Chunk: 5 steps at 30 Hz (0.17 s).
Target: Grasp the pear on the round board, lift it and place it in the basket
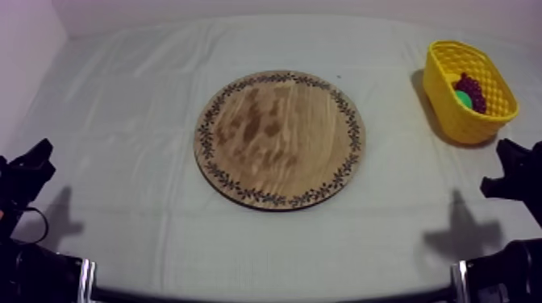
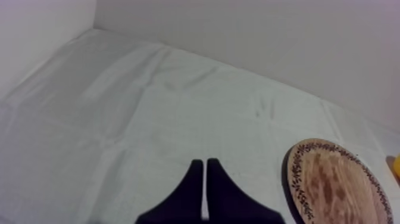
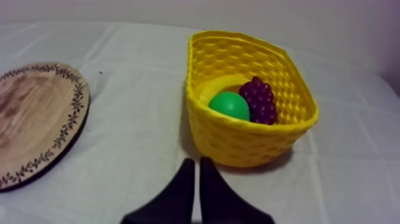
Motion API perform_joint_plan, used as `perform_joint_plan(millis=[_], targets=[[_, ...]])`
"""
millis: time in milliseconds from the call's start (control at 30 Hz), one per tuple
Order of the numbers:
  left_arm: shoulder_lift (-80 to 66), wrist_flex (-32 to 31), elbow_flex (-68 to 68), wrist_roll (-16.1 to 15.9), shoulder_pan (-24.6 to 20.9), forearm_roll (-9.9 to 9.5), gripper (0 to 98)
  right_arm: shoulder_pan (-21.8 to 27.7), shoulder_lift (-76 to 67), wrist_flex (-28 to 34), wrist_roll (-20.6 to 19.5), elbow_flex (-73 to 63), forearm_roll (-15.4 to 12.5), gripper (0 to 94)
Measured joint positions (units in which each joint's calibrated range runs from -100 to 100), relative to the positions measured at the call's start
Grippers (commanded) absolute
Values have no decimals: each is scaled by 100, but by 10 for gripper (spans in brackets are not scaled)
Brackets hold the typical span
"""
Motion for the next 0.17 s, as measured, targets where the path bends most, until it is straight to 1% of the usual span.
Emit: perform_joint_plan(millis=[167], targets=[[0,0,0,0,0,0,1,0,0,0,91,0,0,6]])
